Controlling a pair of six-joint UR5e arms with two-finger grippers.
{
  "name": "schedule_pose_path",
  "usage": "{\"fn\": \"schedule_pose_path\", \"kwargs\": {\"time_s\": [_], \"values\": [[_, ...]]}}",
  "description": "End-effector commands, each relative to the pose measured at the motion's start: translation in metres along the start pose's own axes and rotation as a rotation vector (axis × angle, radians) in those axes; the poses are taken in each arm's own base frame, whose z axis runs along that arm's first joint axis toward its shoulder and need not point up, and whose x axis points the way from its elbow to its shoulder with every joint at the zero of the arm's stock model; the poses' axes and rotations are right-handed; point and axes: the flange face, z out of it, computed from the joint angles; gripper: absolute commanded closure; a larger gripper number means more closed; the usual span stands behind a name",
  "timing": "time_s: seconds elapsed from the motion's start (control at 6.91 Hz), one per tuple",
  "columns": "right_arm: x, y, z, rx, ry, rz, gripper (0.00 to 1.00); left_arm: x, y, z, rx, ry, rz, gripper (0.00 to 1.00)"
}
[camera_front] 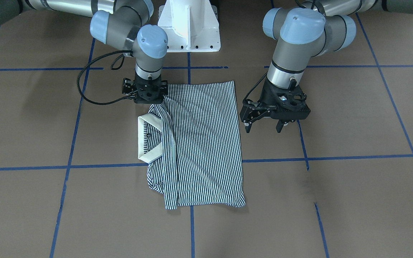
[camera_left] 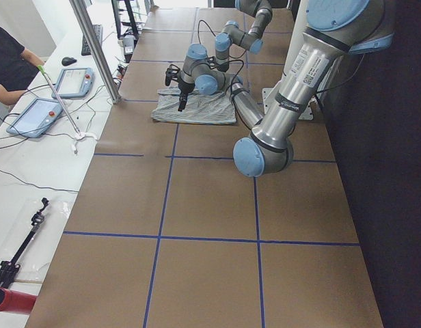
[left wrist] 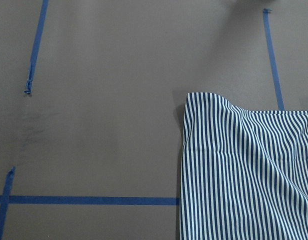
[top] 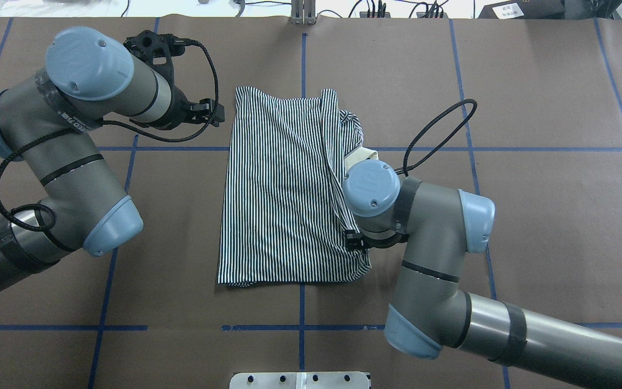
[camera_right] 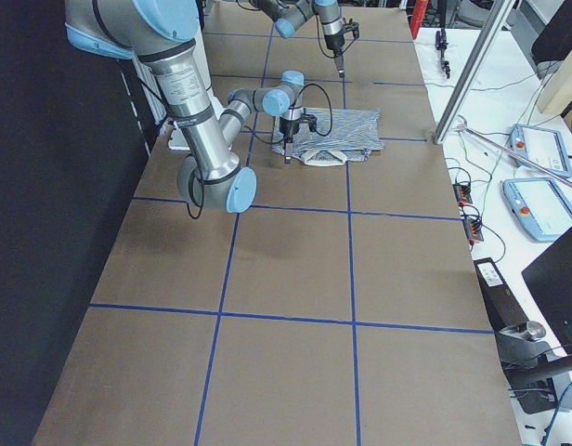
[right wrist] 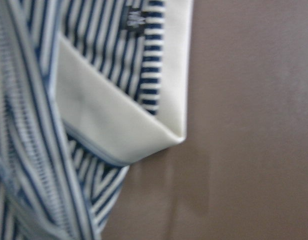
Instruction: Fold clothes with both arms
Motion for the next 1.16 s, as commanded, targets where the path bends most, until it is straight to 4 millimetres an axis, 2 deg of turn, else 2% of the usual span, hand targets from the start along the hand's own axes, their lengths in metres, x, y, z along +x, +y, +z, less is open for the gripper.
{"fn": "schedule_pose_path", "kwargs": {"time_s": [0.0,0.14,0.29,0.43,0.58,0.87,1.01], "values": [[0.071,-0.010,-0.003,0.019,0.025,-0.033,0.00,0.007,0.009,0.002,-0.010,0.006,-0.026,0.00],[0.058,-0.017,-0.034,0.049,-0.007,-0.056,0.00,0.007,0.009,0.002,-0.011,0.008,-0.025,0.00],[0.017,-0.039,-0.053,0.068,-0.030,-0.067,0.00,0.007,0.009,0.002,-0.012,0.007,-0.024,0.00],[-0.033,-0.065,-0.065,0.068,-0.033,-0.069,0.00,0.005,0.009,0.004,-0.015,0.002,-0.023,0.00],[-0.077,-0.060,-0.061,0.050,-0.022,-0.090,0.00,0.004,0.010,0.004,-0.016,0.001,-0.023,0.00],[-0.100,-0.029,-0.040,0.039,0.003,-0.138,0.00,0.004,0.010,0.004,-0.015,0.002,-0.020,0.00],[-0.093,-0.028,-0.028,0.032,0.021,-0.135,0.00,0.004,0.009,0.004,-0.014,0.001,-0.020,0.00]]}}
